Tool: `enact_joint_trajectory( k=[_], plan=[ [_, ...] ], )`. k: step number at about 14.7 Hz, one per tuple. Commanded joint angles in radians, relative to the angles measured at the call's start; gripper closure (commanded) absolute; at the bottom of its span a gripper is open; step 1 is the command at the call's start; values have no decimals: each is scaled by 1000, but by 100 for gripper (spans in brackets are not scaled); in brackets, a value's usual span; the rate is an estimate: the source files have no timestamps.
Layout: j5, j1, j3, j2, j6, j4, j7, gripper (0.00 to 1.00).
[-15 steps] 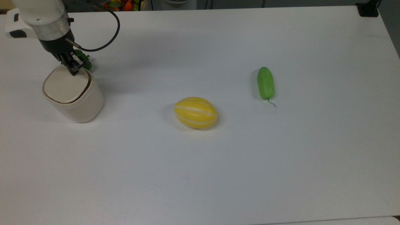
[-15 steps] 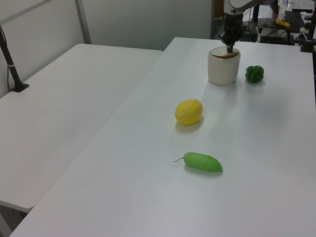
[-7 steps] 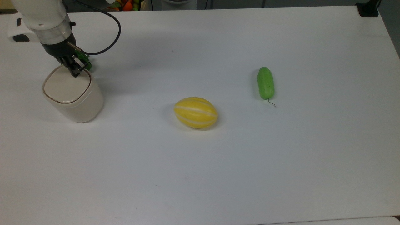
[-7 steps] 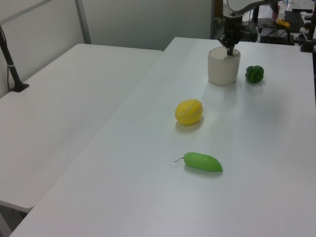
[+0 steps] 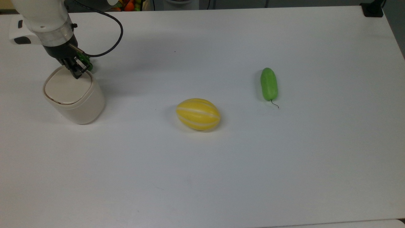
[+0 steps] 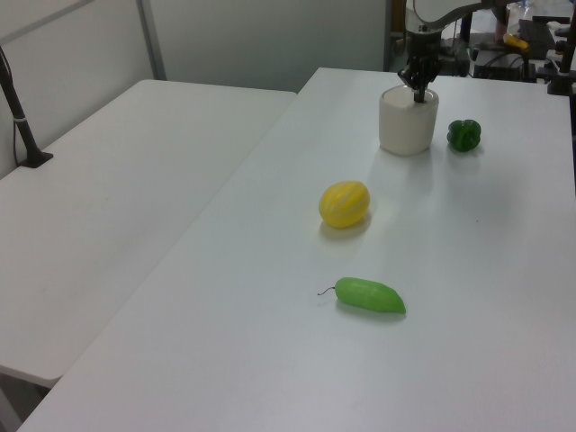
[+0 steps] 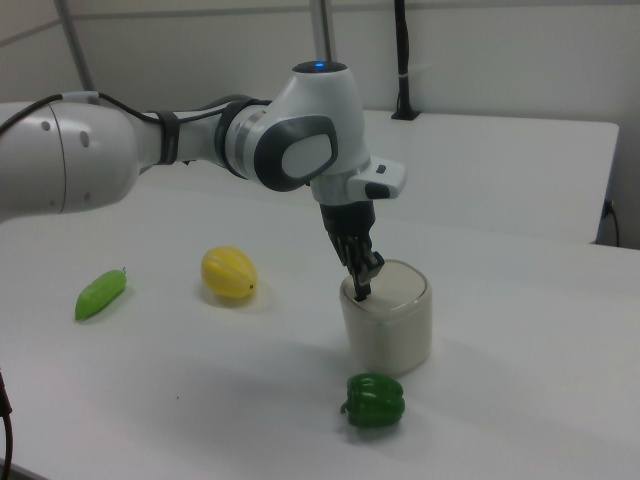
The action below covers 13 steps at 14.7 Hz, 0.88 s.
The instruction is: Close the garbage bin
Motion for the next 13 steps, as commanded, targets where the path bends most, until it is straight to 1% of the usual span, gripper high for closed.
enact_joint_trajectory(
  k=[1,3,8,13],
  plan=[
    [-11,1,2,-1,-9,-19,-16,100],
    [-10,-4,1,-18,-17,-13,-15,100],
    [-8,-4,1,-99,-40,-14,-16,100],
    [-7,-7,2,-211,-134,-35,-117,100]
  ],
)
